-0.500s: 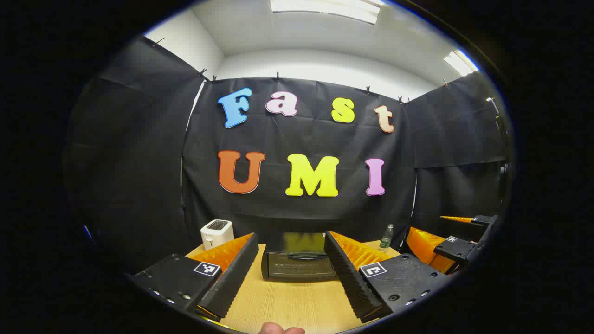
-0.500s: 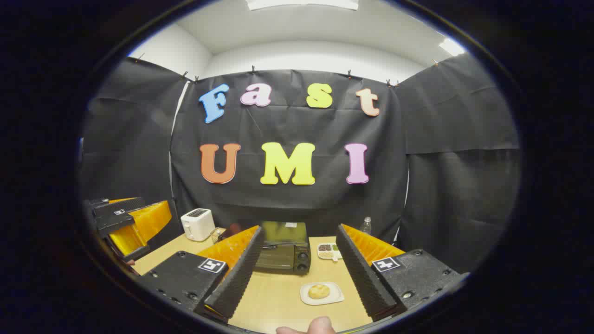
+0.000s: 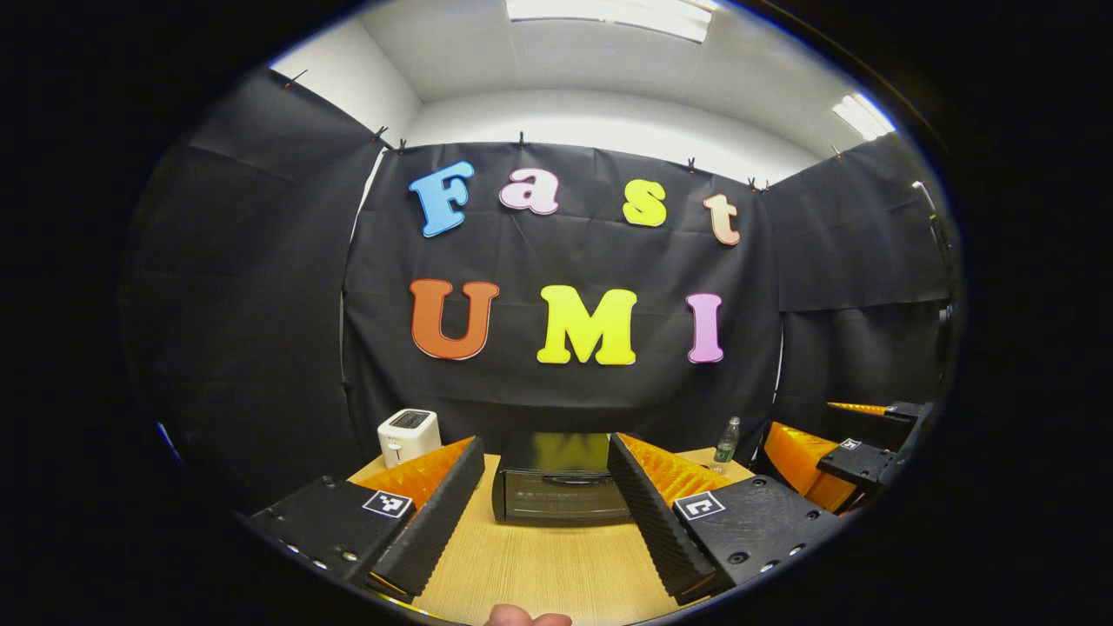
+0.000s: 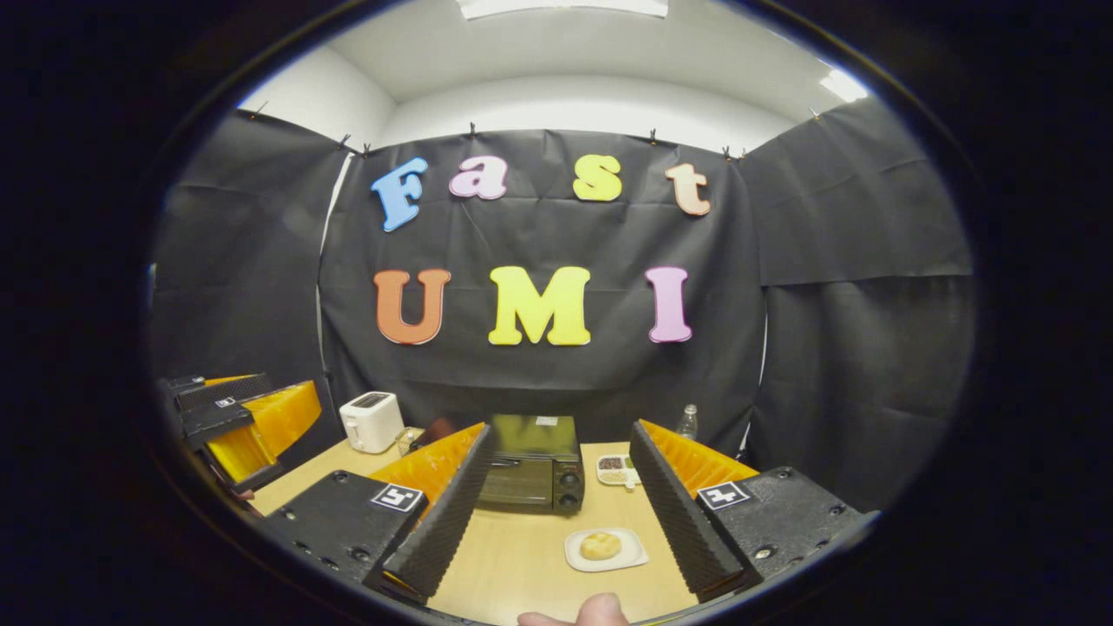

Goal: Open the electric oven with the left hand, put the food in, and close the electric oven.

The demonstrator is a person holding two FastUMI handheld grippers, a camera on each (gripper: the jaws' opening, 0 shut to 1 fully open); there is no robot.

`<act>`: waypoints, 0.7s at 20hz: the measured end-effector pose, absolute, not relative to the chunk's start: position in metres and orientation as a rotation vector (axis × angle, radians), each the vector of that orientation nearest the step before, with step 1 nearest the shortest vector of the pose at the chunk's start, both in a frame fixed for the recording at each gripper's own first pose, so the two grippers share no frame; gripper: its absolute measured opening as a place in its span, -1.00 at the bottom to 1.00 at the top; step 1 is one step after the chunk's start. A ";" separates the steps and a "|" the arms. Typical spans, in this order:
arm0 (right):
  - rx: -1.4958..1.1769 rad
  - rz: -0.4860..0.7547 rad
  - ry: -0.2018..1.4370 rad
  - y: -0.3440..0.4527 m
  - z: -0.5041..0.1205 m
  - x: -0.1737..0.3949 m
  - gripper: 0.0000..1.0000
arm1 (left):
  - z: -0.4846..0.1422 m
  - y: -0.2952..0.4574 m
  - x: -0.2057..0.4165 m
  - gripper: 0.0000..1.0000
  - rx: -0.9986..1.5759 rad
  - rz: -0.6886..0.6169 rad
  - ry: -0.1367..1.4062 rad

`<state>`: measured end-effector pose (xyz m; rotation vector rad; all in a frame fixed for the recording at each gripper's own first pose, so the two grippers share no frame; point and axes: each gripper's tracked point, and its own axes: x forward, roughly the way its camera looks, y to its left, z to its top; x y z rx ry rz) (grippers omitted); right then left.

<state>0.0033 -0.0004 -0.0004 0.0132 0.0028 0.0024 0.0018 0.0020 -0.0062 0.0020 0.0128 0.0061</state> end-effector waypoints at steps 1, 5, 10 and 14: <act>0.015 0.002 0.006 -0.001 -0.003 0.002 0.94 | -0.005 0.002 0.002 0.87 0.003 0.005 0.014; 0.016 -0.002 0.009 -0.003 -0.003 0.003 0.94 | -0.005 0.002 0.003 0.87 0.000 0.003 0.012; 0.014 -0.007 0.012 -0.008 -0.005 0.003 0.94 | -0.006 -0.002 0.004 0.87 -0.001 -0.001 0.012; 0.021 -0.008 0.019 -0.009 -0.007 0.004 0.94 | -0.010 -0.002 0.004 0.87 0.001 -0.002 0.017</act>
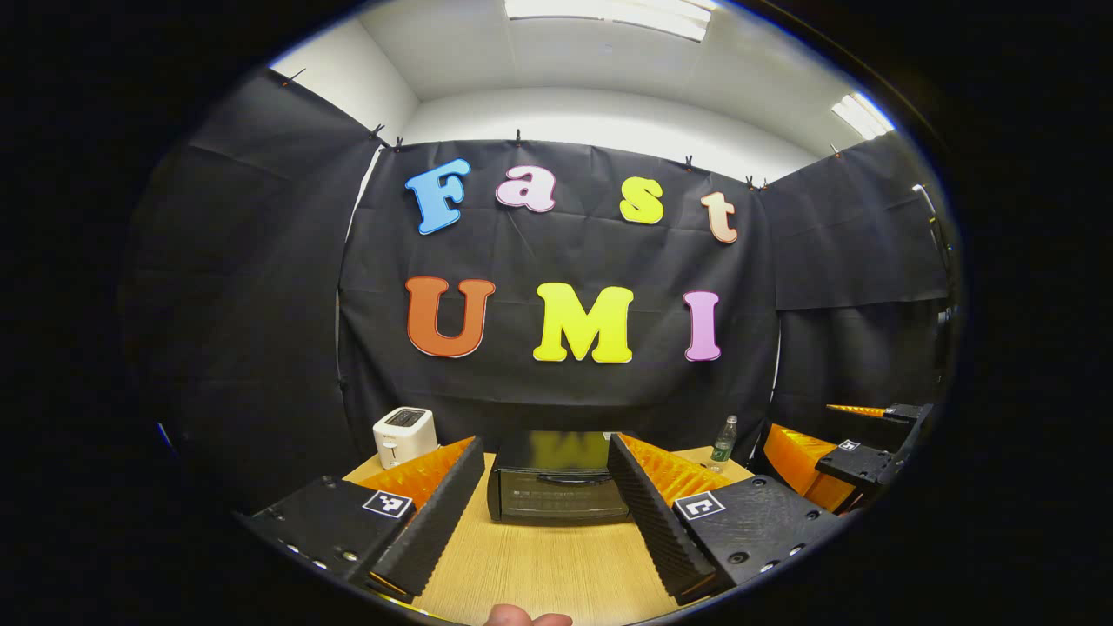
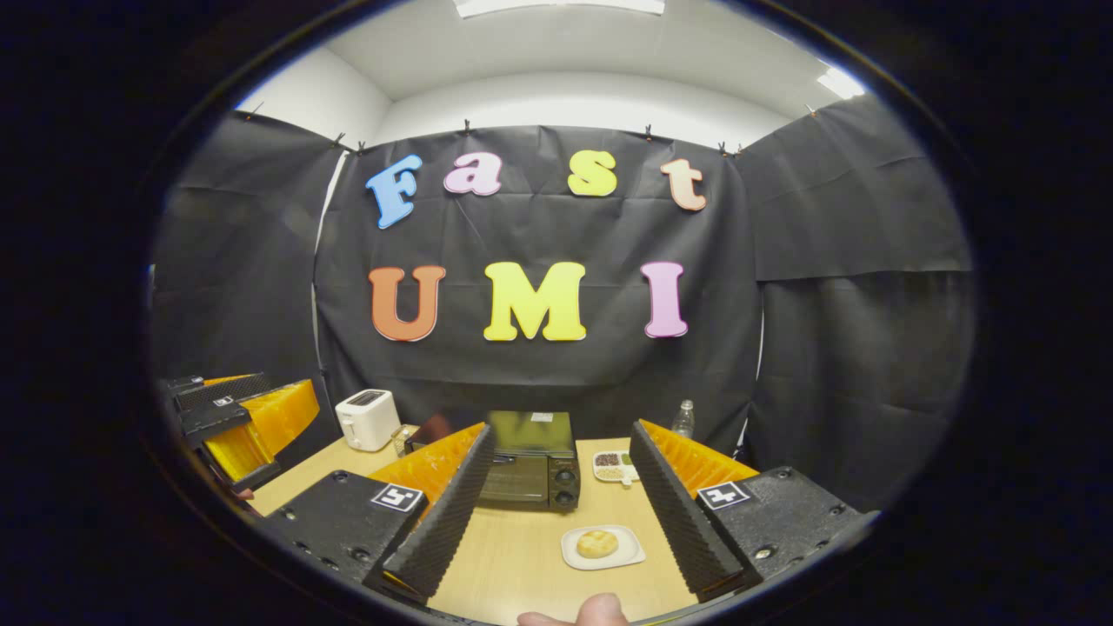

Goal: Open the electric oven with the left hand, put the food in, and close the electric oven.

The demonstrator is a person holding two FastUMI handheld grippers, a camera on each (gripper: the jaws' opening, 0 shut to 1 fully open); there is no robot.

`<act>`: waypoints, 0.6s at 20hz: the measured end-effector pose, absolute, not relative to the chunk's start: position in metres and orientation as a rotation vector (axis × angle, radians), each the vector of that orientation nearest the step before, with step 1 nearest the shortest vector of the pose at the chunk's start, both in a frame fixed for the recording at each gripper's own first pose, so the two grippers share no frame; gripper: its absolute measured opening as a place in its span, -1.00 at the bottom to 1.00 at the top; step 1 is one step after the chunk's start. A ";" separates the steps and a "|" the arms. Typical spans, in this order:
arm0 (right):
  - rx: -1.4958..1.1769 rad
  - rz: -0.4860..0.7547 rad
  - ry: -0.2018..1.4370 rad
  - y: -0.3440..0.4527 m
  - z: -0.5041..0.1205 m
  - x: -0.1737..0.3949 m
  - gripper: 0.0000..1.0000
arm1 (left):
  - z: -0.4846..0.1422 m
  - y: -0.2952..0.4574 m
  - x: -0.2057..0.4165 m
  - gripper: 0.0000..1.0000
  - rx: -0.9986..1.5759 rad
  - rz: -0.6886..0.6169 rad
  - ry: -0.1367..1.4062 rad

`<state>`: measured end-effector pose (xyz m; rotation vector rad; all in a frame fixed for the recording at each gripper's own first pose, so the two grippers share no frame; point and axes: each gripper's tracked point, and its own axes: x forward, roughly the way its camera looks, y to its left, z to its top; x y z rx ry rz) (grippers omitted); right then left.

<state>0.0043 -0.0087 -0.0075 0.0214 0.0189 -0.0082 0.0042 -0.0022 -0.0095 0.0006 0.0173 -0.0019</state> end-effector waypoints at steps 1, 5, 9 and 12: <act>0.023 -0.009 0.020 -0.009 -0.008 0.006 0.94 | -0.010 -0.002 0.006 0.87 0.001 -0.002 0.020; 0.025 -0.014 0.035 -0.014 -0.013 0.011 0.94 | -0.016 -0.005 0.011 0.87 0.001 -0.006 0.038; 0.019 -0.041 0.049 -0.033 -0.017 0.017 0.94 | -0.041 -0.012 0.028 0.87 -0.004 -0.016 0.092; 0.004 -0.084 0.070 -0.059 -0.024 0.022 0.94 | -0.069 -0.022 0.052 0.87 -0.015 -0.028 0.153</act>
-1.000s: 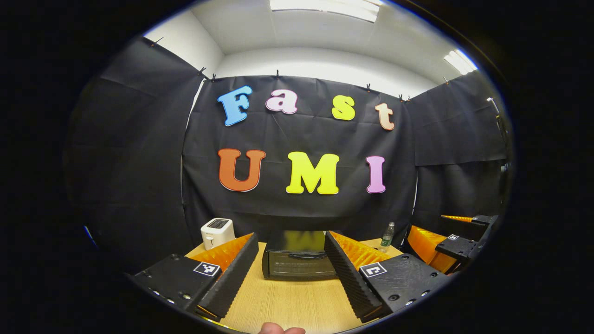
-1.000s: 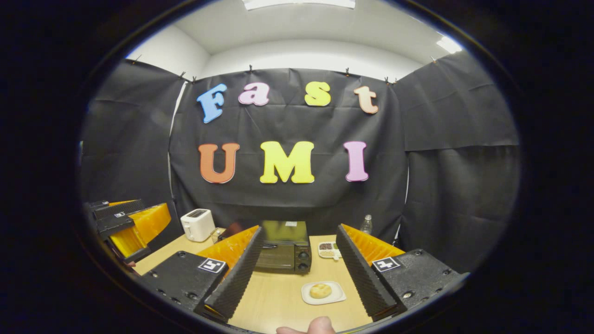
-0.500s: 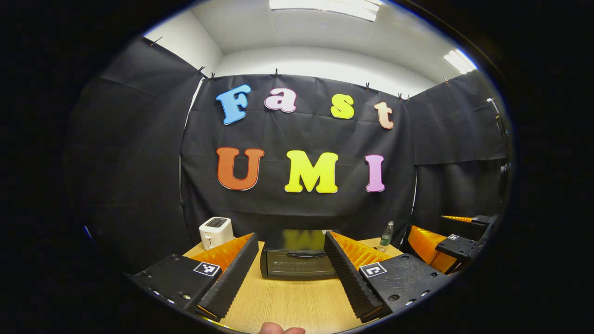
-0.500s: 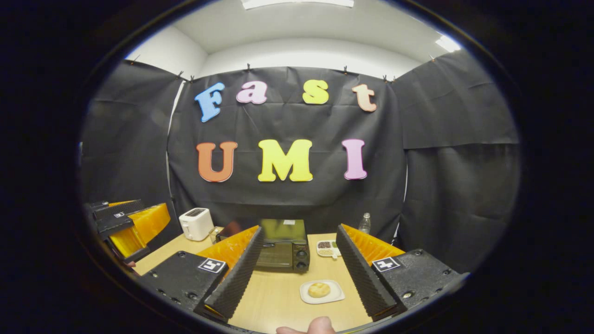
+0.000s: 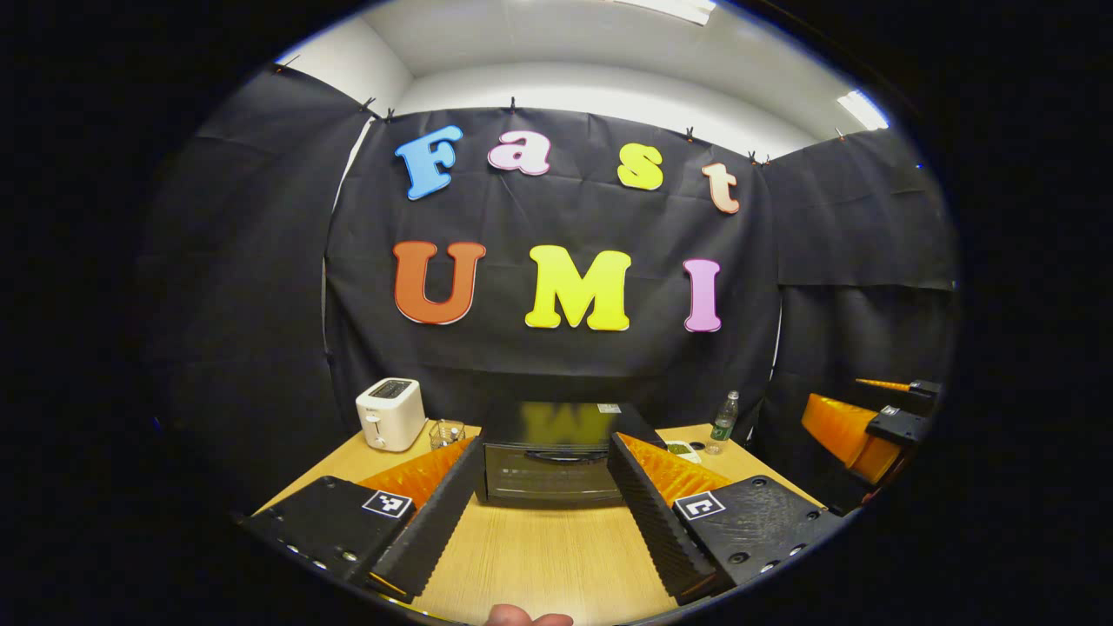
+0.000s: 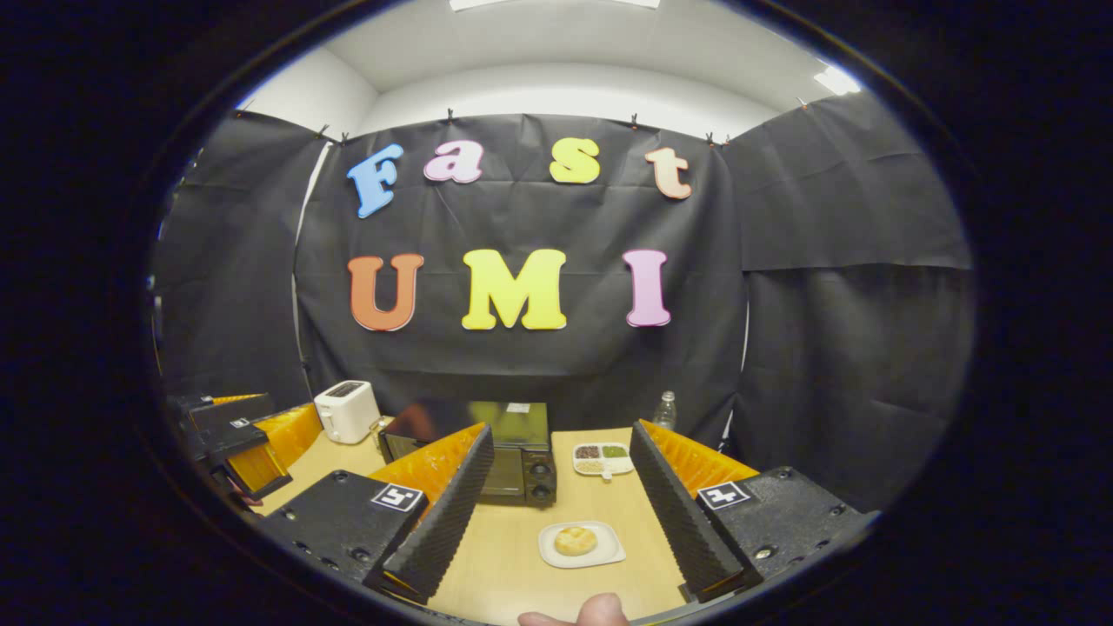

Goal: Open the electric oven with the left hand, put the food in, and close the electric oven.

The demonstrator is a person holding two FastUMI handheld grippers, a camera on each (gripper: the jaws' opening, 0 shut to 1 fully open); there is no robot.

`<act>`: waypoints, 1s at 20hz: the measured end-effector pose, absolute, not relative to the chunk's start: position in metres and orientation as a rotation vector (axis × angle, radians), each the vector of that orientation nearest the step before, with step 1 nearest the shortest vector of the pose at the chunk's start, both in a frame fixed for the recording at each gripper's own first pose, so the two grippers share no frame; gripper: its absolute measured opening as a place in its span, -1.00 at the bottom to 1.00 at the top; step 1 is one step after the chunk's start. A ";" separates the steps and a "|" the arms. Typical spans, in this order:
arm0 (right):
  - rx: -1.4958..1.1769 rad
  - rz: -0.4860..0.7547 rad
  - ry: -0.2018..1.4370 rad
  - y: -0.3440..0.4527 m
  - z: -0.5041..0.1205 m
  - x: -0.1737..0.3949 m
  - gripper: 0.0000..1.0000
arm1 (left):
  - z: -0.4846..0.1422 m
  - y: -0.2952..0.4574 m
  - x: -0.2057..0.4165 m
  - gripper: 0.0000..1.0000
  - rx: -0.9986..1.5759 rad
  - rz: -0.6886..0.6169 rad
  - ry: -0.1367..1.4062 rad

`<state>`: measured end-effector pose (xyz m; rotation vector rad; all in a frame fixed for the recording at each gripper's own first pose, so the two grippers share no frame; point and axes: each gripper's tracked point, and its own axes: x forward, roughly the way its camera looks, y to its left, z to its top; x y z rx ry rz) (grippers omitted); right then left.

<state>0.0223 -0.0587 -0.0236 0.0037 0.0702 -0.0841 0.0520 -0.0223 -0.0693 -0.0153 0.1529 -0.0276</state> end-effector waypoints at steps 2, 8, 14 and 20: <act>-0.015 -0.121 0.084 -0.080 -0.028 0.026 0.93 | -0.085 -0.034 0.070 0.88 -0.016 -0.048 0.179; -0.023 -0.200 0.163 -0.135 -0.052 0.050 0.94 | -0.139 -0.065 0.151 0.87 -0.003 -0.100 0.248; -0.044 -0.246 0.226 -0.180 -0.070 0.075 0.95 | -0.195 -0.063 0.245 0.89 0.017 -0.043 0.301; -0.008 -0.261 0.303 -0.200 -0.096 0.095 0.99 | -0.228 -0.053 0.282 0.67 0.051 0.009 0.346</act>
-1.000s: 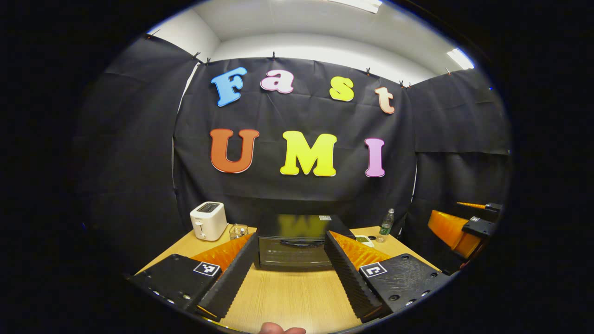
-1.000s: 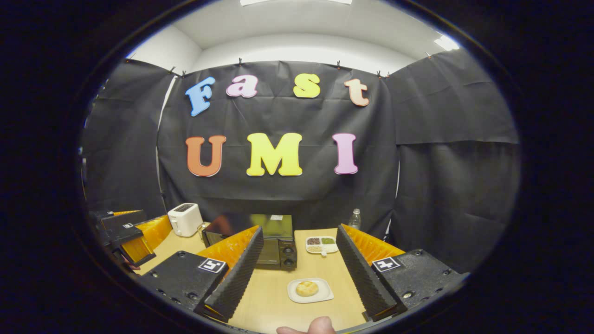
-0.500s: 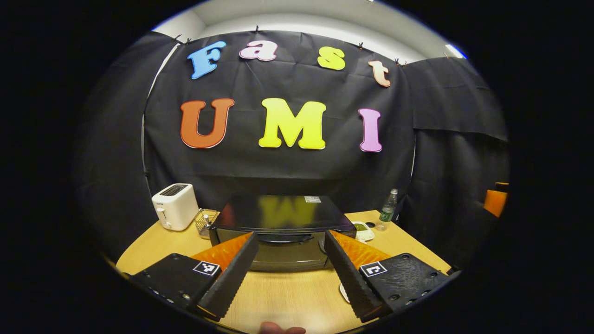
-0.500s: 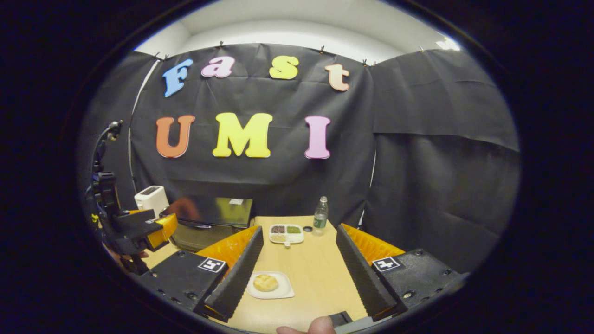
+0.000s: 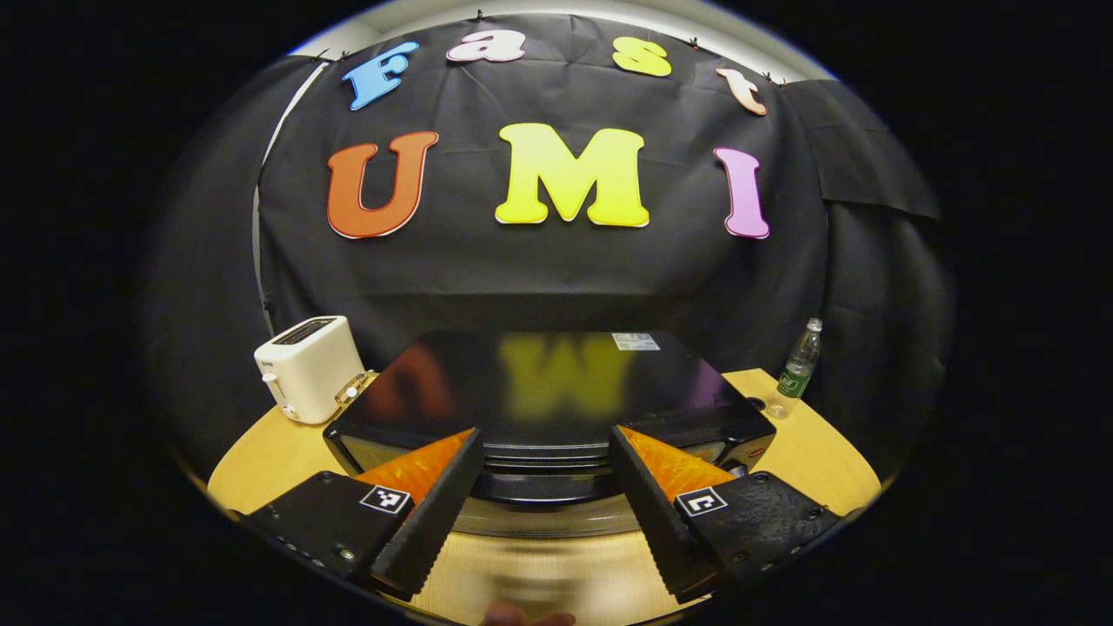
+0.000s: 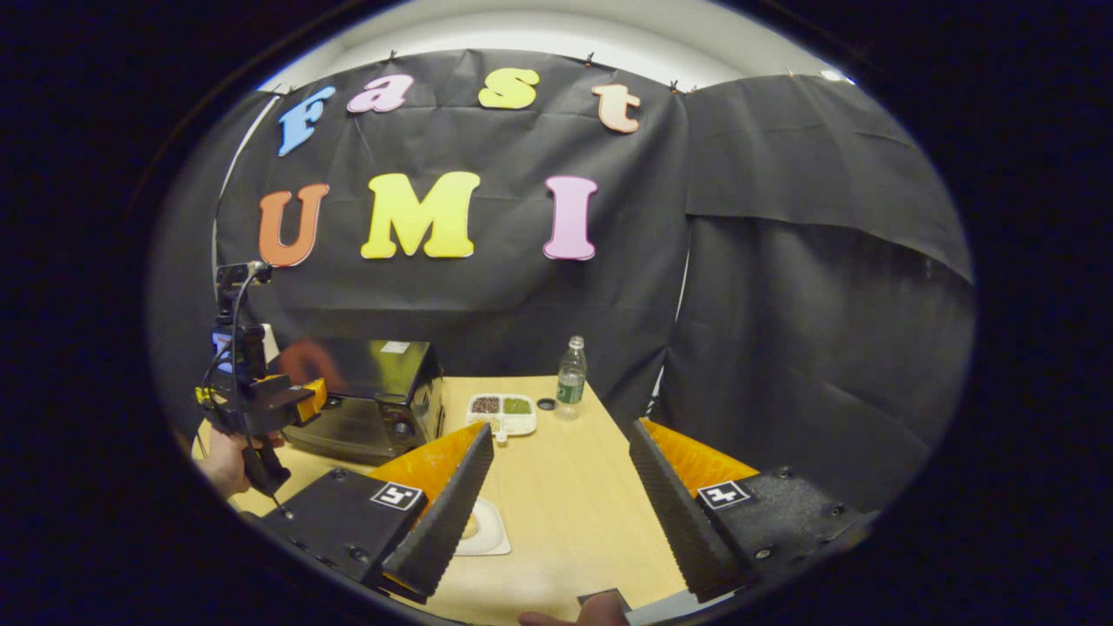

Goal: Open the electric oven with the left hand, put the food in, and close the electric oven.

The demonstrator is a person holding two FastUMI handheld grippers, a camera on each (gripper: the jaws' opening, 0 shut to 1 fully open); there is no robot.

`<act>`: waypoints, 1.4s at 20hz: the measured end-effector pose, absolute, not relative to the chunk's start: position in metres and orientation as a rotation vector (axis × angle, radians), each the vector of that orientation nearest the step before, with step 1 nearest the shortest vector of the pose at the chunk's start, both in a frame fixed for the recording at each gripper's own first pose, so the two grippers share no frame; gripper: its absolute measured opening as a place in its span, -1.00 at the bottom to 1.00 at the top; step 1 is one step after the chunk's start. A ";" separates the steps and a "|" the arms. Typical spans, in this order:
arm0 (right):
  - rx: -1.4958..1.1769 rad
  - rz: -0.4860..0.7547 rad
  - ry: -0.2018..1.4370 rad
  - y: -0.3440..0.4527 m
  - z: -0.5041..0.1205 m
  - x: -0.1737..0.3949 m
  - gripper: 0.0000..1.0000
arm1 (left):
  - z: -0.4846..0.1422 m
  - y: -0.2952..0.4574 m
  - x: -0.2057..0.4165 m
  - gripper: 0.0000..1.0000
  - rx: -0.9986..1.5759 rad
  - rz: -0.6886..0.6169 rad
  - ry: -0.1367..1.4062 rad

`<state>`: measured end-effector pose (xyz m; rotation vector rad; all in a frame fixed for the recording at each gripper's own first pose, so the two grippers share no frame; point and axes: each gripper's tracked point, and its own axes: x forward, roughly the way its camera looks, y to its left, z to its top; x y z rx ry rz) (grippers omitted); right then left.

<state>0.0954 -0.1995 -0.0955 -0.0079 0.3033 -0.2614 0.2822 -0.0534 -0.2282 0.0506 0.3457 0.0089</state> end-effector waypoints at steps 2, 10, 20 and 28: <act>-0.009 -0.259 0.314 -0.199 -0.100 0.098 0.98 | -0.237 -0.056 0.281 0.86 0.065 0.008 0.371; 0.003 -0.212 0.310 -0.176 -0.098 0.094 0.96 | -0.240 -0.058 0.243 0.99 0.044 -0.019 0.417; -0.022 -0.179 0.337 -0.155 -0.112 0.061 0.96 | -0.347 -0.035 0.138 0.92 -0.061 0.000 0.681; -0.028 -0.161 0.383 -0.149 -0.131 0.050 0.96 | -0.372 -0.030 0.137 0.91 -0.032 -0.011 0.737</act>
